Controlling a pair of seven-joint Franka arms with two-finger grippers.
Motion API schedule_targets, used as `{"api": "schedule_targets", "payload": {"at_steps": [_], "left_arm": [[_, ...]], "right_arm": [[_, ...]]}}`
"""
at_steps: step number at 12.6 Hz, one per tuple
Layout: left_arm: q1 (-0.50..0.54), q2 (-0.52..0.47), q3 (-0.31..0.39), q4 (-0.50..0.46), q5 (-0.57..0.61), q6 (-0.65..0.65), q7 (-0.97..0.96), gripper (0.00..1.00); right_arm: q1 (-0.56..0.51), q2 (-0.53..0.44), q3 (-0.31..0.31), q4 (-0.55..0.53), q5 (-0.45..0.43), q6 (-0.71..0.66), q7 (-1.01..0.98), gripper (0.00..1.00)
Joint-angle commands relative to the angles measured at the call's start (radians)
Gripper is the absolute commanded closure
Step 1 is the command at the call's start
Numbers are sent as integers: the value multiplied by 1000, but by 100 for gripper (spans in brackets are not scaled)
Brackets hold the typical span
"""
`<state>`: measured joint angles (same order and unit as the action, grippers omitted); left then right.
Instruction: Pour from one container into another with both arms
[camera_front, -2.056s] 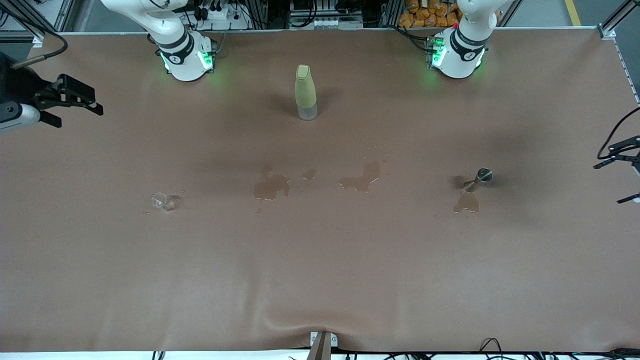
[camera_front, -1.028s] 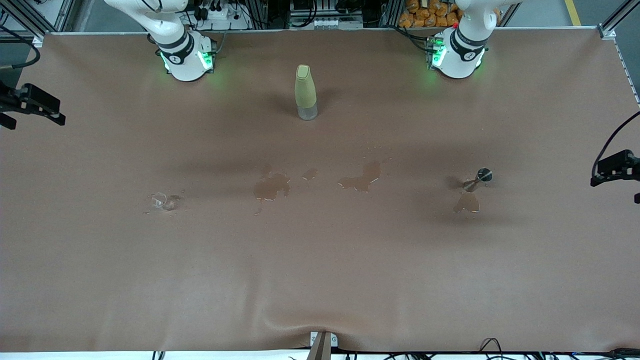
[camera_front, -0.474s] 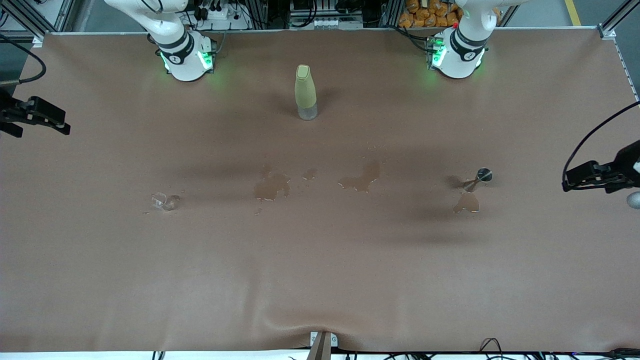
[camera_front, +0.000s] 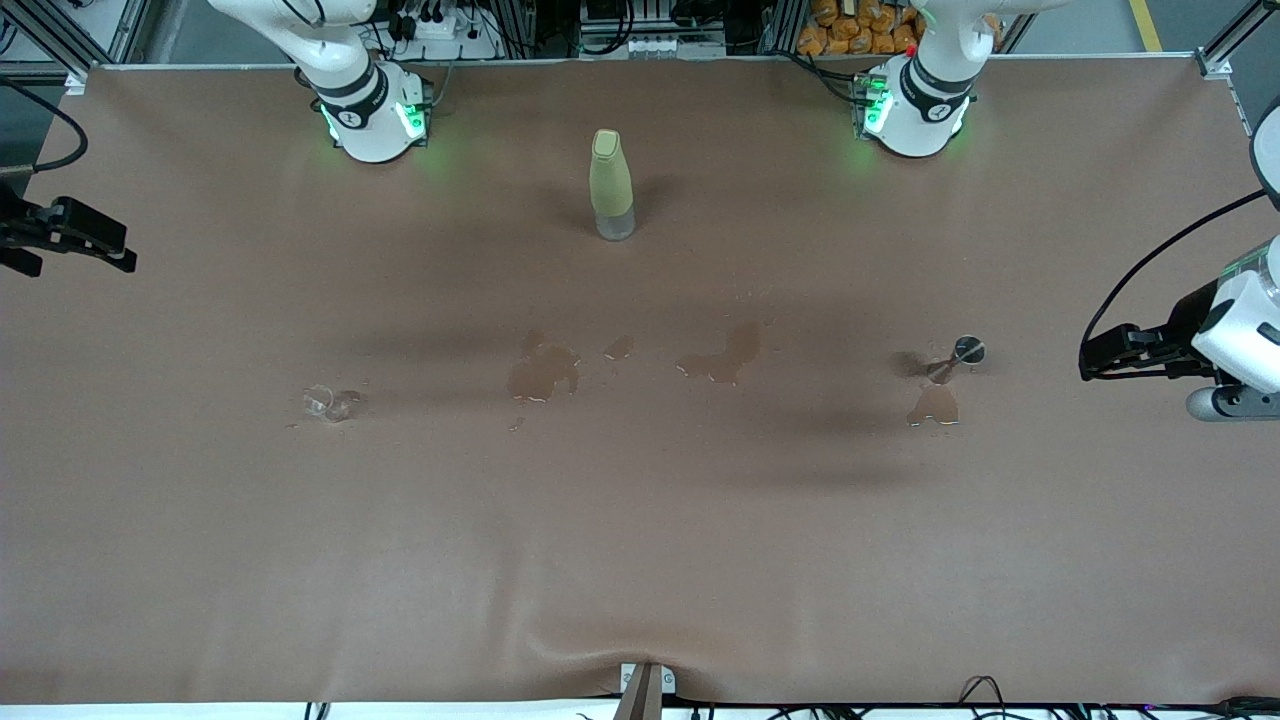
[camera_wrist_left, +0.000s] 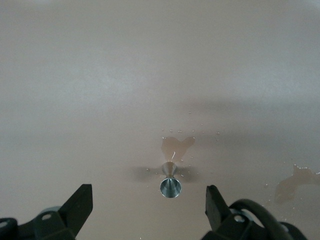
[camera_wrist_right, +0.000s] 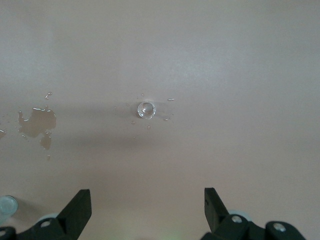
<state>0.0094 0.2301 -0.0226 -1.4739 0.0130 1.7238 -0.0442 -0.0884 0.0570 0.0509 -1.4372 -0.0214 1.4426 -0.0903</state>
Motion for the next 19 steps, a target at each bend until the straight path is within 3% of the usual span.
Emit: {"api": "schedule_targets", "payload": {"at_steps": [1, 4, 7, 12, 14, 17, 19], "left_arm": [[1, -3, 3, 9, 15, -20, -31, 0], [4, -27, 3, -6, 8, 9, -48, 0], [7, -106, 3, -113, 8, 121, -92, 0], [17, -106, 7, -103, 10, 117, -79, 0], [17, -100, 9, -86, 10, 117, -94, 0], [-3, -103, 13, -86, 15, 117, -198, 0], [11, -106, -2, -86, 10, 114, -150, 0]], "right_arm": [[13, -11, -10, -9, -8, -4, 7, 0], [44, -9, -28, -11, -8, 2, 9, 0], [49, -9, -31, -11, -5, 4, 11, 0], [62, -9, -25, -11, 9, 4, 14, 0], [58, -9, -28, -9, 63, 2, 12, 0], [61, -9, -29, -9, 57, 1, 12, 0], [61, -9, -29, -9, 51, 2, 12, 0]]}}
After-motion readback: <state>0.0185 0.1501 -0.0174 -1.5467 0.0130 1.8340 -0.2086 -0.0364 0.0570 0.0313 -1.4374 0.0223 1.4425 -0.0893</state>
